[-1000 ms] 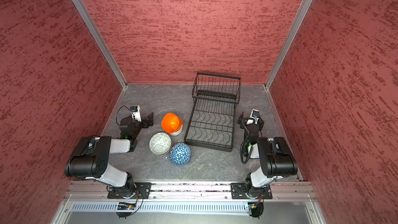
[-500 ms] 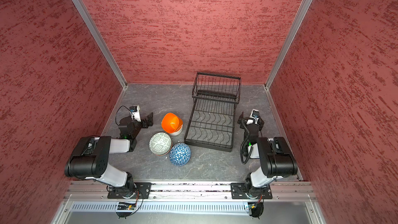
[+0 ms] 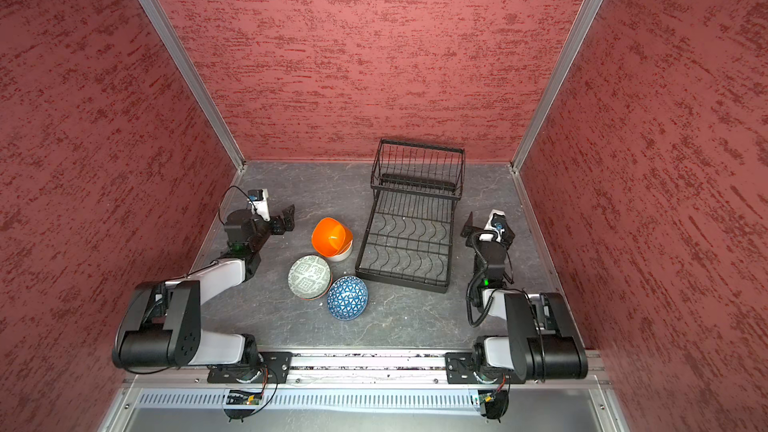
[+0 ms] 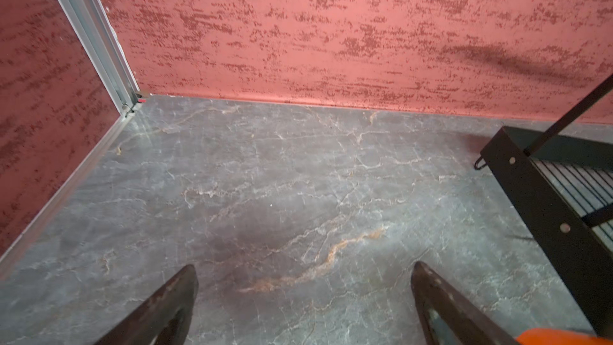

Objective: Load the bowls into the dish rack
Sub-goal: 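Reach the left gripper to the orange bowl while the right gripper moves over the rack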

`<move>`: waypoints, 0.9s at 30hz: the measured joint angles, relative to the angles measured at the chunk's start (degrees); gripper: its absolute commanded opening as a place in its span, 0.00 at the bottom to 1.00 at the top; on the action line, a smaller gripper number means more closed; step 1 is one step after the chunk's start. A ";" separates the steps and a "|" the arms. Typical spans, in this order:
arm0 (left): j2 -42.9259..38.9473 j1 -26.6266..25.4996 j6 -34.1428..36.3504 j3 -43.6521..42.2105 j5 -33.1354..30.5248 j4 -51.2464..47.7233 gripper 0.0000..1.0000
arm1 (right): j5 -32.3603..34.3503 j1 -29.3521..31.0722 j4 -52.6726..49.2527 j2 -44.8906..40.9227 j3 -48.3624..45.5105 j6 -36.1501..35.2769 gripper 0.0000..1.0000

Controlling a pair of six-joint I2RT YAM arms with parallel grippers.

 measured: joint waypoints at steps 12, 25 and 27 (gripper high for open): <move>-6.29 -13.84 -5.49 9.46 -12.24 -22.08 0.99 | 0.85 0.00 -35.71 -15.19 13.75 9.57 0.99; -7.41 -31.87 -11.52 20.00 -21.35 -43.67 0.99 | -5.62 0.50 -64.98 -20.81 18.14 22.56 0.99; -8.04 -32.94 -13.07 20.52 -19.74 -46.29 0.99 | -6.12 1.03 -68.63 -21.31 18.45 23.74 0.99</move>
